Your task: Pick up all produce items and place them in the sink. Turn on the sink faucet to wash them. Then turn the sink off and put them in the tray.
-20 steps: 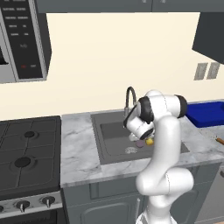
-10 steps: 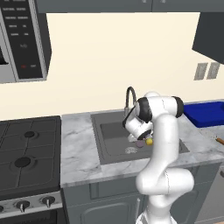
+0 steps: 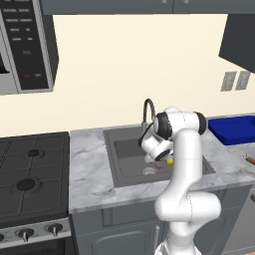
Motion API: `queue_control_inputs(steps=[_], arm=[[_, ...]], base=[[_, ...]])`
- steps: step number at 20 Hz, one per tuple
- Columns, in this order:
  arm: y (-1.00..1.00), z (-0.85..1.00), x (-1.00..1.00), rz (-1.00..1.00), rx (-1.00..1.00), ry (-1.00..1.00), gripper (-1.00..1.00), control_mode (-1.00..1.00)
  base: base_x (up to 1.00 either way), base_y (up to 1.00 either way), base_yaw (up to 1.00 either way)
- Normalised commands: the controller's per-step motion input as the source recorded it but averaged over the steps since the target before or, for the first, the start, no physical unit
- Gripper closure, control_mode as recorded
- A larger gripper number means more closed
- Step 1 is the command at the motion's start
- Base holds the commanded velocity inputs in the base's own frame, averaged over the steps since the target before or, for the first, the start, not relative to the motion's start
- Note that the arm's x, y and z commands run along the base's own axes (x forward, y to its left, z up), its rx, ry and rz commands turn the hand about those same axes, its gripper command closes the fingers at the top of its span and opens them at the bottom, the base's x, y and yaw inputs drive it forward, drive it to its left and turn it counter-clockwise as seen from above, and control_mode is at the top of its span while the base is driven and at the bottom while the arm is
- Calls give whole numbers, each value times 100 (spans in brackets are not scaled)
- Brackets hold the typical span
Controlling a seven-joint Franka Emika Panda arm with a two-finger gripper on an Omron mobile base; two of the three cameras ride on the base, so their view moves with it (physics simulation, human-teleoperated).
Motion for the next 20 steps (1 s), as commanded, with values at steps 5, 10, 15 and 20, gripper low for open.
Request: queue_control_inputs(steps=[5, 10, 15, 20], arm=[[-1, -17, 15, 0, -1, 0, -100, -100], [-1, -16, 3, 0, -2, 0, 100, -100], [0, -6, 0, 0, -2, 0, 100, -100], [-4, 13, -12, 0, 0, 0, 100, -100]], base=[[0, 0, 0], [0, 0, 0], [0, 0, 0], [0, 0, 0]])
